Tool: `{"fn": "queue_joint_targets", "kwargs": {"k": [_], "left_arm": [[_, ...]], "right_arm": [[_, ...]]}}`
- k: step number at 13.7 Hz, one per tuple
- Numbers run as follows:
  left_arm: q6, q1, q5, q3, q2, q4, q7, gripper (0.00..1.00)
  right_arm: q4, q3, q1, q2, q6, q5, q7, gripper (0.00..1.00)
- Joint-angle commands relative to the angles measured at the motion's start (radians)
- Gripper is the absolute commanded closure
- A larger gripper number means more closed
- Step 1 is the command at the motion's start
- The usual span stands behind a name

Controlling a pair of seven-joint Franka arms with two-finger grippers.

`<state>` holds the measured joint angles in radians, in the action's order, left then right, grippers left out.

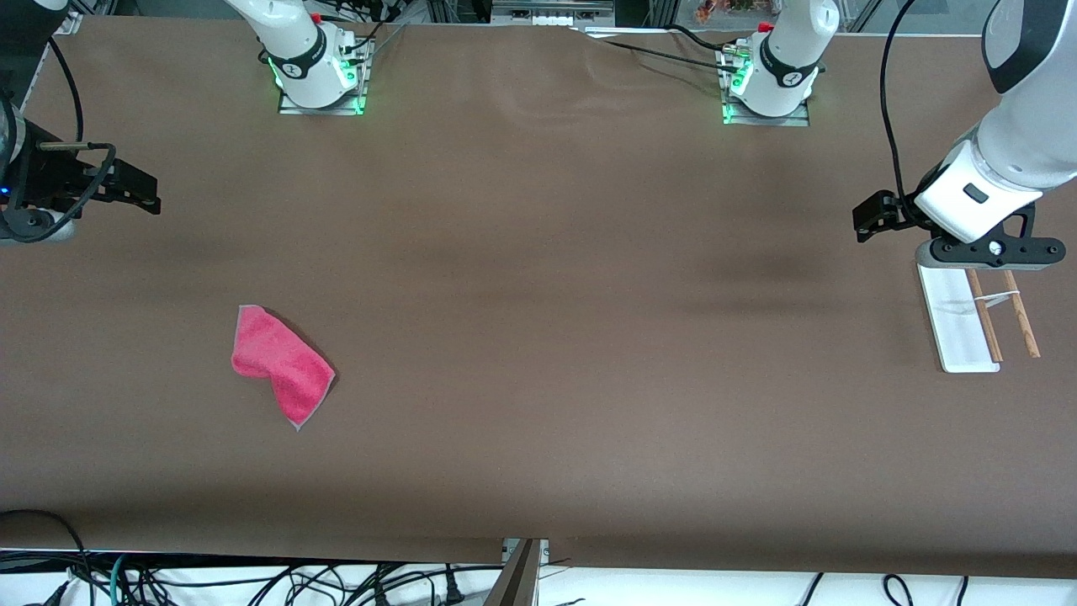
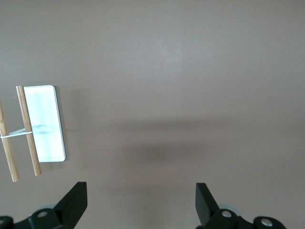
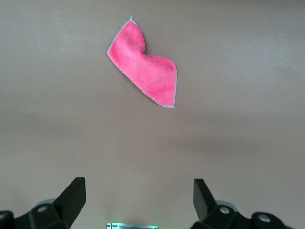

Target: Pass towel and hang on rack

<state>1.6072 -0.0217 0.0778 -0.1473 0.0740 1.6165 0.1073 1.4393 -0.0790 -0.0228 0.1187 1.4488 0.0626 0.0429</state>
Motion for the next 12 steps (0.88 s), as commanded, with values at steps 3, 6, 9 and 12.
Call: {"fn": "queue_joint_targets", "kwargs": {"k": [3, 6, 9, 12], "left_arm": [[-0.021, -0.001, 0.007, -0.003, 0.0, -0.02, 0.005, 0.0], [-0.021, -0.001, 0.007, -0.003, 0.0, -0.021, 0.005, 0.0], [-0.021, -0.001, 0.007, -0.003, 0.0, -0.021, 0.005, 0.0], [-0.021, -0.001, 0.007, -0.003, 0.0, -0.021, 0.005, 0.0]], "right_arm": [[0.006, -0.01, -0.009, -0.005, 0.01, 0.011, -0.003, 0.0], [0.006, -0.011, -0.008, 0.047, 0.015, 0.016, -0.011, 0.0], [0.007, -0.012, -0.011, 0.081, 0.057, 0.01, -0.009, 0.0], [0.007, -0.012, -0.009, 0.165, 0.149, 0.006, -0.009, 0.0]]}}
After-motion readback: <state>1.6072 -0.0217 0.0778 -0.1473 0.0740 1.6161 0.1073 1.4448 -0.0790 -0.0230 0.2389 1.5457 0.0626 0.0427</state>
